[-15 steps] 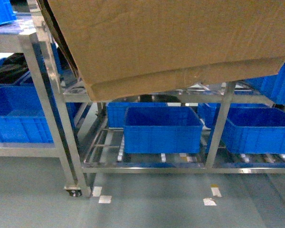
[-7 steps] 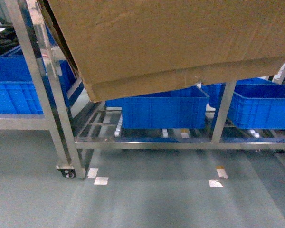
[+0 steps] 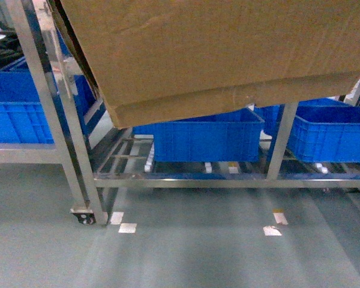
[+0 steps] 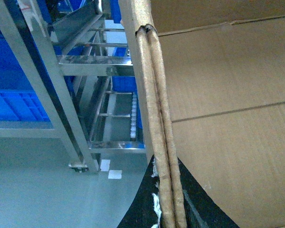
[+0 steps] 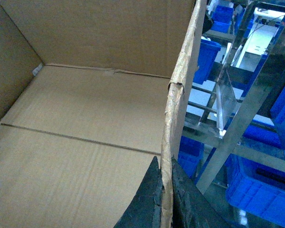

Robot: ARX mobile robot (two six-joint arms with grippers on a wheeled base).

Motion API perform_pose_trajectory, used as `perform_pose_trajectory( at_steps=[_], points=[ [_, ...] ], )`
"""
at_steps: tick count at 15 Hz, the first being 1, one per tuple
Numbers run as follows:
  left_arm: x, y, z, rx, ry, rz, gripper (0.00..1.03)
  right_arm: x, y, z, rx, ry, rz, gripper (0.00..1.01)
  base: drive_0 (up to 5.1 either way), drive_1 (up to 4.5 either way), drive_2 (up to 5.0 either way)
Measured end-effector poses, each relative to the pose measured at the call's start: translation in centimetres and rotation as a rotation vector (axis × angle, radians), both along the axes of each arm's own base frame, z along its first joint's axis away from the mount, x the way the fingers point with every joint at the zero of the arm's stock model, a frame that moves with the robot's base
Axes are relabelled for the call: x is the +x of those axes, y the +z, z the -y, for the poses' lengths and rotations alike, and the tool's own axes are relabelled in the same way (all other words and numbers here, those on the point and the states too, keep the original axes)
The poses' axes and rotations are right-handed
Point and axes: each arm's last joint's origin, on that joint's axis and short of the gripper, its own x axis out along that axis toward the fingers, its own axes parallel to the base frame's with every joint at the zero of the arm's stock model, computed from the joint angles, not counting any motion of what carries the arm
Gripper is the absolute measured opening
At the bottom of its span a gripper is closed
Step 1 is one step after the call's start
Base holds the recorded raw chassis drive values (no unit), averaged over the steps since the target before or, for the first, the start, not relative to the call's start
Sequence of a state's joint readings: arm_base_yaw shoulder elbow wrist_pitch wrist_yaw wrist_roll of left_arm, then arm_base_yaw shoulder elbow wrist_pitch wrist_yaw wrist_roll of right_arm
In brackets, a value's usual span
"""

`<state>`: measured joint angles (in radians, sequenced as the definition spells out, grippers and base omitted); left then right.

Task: Sort boxes to right shelf from conveyor

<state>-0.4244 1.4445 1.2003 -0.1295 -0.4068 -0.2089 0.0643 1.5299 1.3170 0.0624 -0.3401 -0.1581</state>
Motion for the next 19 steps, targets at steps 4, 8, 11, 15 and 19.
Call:
perform_pose_trajectory(
  at_steps=[4, 8, 11, 15, 19],
  points=[
    [-0.01, 0.04, 0.07, -0.002, -0.004, 0.003, 0.02, 0.01, 0.04, 0.19, 0.001, -0.006, 0.003, 0.02, 0.0, 0.0, 0.0],
    [0.03, 0.06, -0.18, -0.001, 0.005, 0.002, 0.02, -0.01, 0.03, -0.2, 0.0, 0.003, 0.003, 0.02, 0.0, 0.0, 0.0],
    [-0.05, 0.06, -0.01, 0.0, 0.0, 0.002, 0.02, 0.01, -0.01, 0.17, 0.0, -0.007, -0.002, 0.02, 0.0, 0.0, 0.0],
    [-0.1, 0.12, 0.01, -0.001, -0.001, 0.004, 0.02, -0.12, 0.15, 0.1, 0.0, -0.003, 0.003, 0.02, 0.0, 0.0, 0.0],
    [-0.07, 0.11, -0.02, -0.002, -0.001, 0.003, 0.02, -0.12, 0.16, 0.1, 0.001, -0.002, 0.004, 0.02, 0.0, 0.0, 0.0]
  ],
)
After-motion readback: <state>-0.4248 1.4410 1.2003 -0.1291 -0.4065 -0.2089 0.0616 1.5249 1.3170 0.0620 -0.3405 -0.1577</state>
